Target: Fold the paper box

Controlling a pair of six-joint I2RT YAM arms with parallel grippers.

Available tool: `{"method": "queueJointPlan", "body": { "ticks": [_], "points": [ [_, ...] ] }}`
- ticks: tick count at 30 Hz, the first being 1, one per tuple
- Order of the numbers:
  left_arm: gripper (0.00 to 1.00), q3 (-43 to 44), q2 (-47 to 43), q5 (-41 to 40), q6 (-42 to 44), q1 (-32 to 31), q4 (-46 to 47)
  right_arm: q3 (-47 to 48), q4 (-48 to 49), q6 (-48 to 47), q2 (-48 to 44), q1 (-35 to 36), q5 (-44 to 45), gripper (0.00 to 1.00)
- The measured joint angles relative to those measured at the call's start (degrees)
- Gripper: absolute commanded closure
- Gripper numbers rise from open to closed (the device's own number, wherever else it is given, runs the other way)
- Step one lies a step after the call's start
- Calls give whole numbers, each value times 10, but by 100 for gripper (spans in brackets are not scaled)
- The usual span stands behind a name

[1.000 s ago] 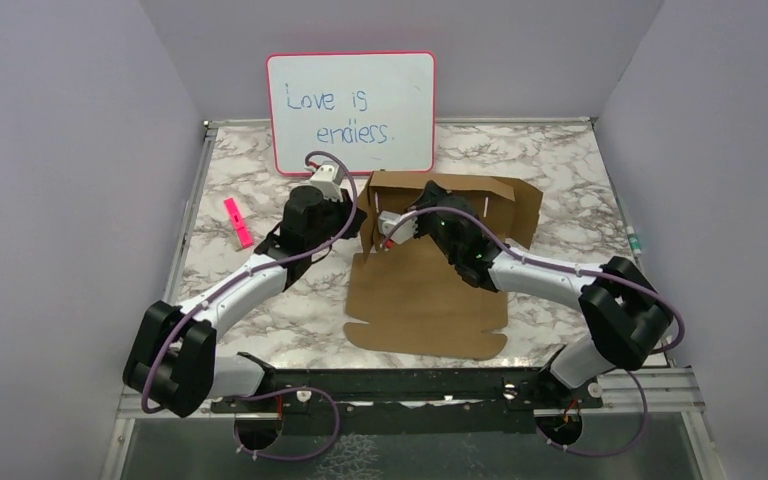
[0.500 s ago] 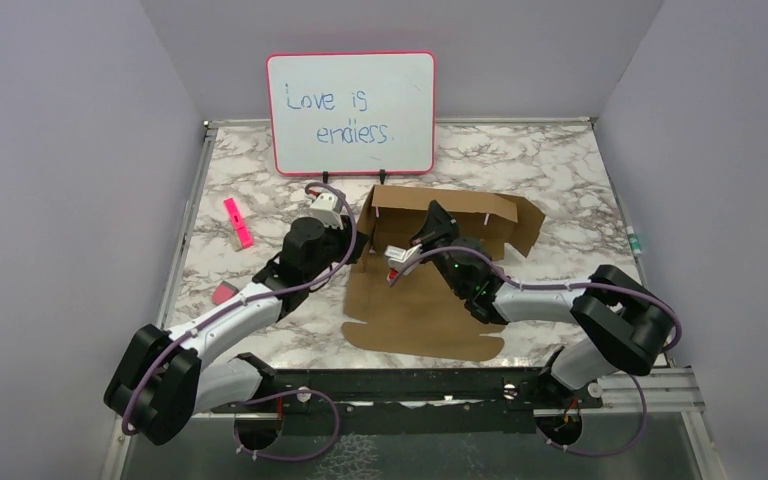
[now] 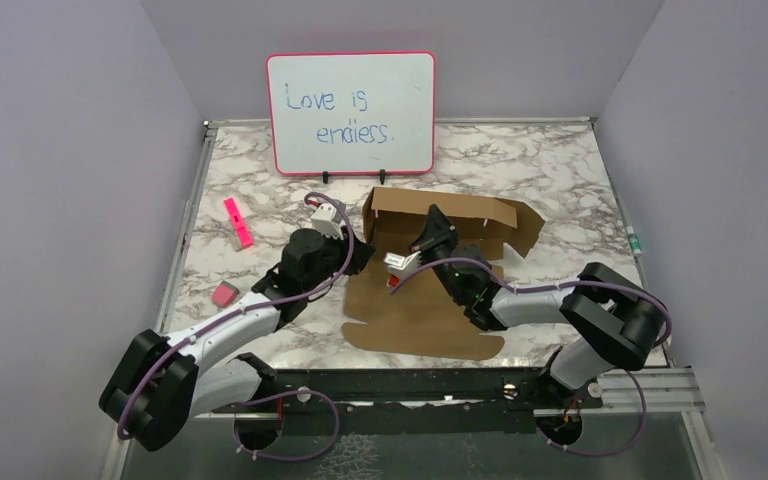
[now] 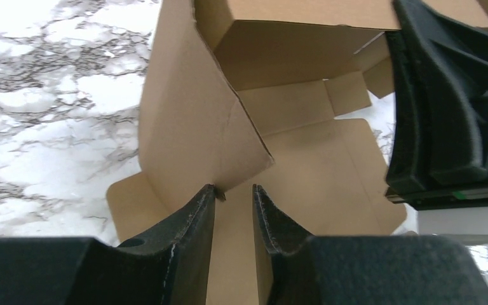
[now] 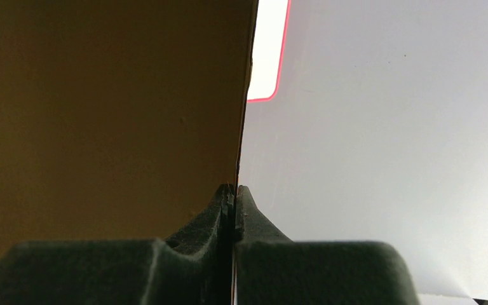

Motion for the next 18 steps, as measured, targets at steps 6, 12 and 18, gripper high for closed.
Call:
{"method": "queueJointPlan", "body": {
  "ticks": [6,12,18],
  "points": [
    [68,0,-10,14,-21,-24,12,4,8,-2,12,0,2,95],
    [55,0,-7,15,-25,-29,21,9,9,-3,18,2,2,95],
    [30,0,-36,4,-13,-29,1,9,10,-5,18,2,2,95]
  ]
}}
